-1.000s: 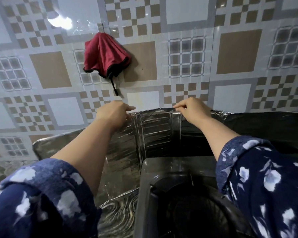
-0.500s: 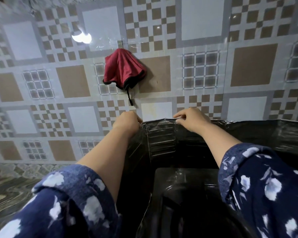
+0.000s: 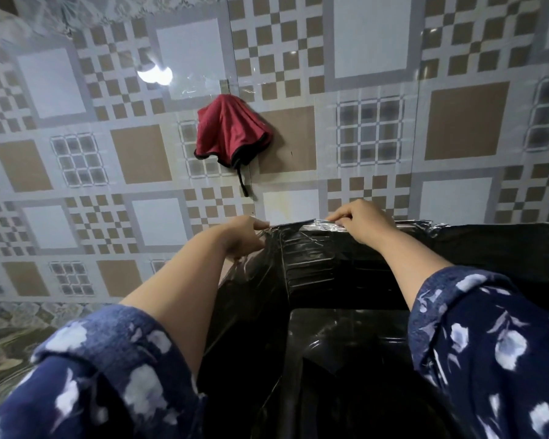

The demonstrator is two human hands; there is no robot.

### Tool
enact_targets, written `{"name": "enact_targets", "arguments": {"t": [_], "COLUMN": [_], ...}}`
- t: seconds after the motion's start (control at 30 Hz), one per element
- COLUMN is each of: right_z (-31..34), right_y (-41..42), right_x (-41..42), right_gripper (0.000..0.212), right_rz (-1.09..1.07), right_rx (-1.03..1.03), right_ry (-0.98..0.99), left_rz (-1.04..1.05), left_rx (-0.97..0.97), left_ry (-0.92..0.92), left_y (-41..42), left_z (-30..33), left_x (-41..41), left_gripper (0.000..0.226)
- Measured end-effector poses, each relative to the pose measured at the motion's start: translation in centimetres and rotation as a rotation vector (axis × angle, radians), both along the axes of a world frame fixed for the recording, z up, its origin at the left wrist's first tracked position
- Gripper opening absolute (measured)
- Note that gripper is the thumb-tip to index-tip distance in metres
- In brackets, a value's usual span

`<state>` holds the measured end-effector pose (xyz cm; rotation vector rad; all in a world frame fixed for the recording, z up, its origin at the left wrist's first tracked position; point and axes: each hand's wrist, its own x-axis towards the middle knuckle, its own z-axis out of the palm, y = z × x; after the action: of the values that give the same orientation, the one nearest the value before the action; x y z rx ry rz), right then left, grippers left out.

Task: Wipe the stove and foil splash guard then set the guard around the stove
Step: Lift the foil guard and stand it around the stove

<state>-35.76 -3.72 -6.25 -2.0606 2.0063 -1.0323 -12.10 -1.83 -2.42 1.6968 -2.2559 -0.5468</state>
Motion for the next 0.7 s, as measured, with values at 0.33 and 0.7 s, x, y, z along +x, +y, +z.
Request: {"name": "enact_targets", "arguments": {"t": [0.33,0.7], "right_z": [0.3,-0.9], "right_y": [0.2,-1.2], "right_x": [-0.4,1.8], "right_gripper": [0.024,0.015], "right_rz": [-0.100,-0.067], "right_rx": [-0.023,-0.060], "right_ry": [0.119,0.023], "left_rz": [0.046,0.037], "left_rx": [0.090,0.225], "left_ry": [0.374,0.517], "left_y": [0.0,0.3], "left_z": [-1.2,-1.2], "left_x": [-1.2,-1.5], "left_gripper": [0.050,0.029]}}
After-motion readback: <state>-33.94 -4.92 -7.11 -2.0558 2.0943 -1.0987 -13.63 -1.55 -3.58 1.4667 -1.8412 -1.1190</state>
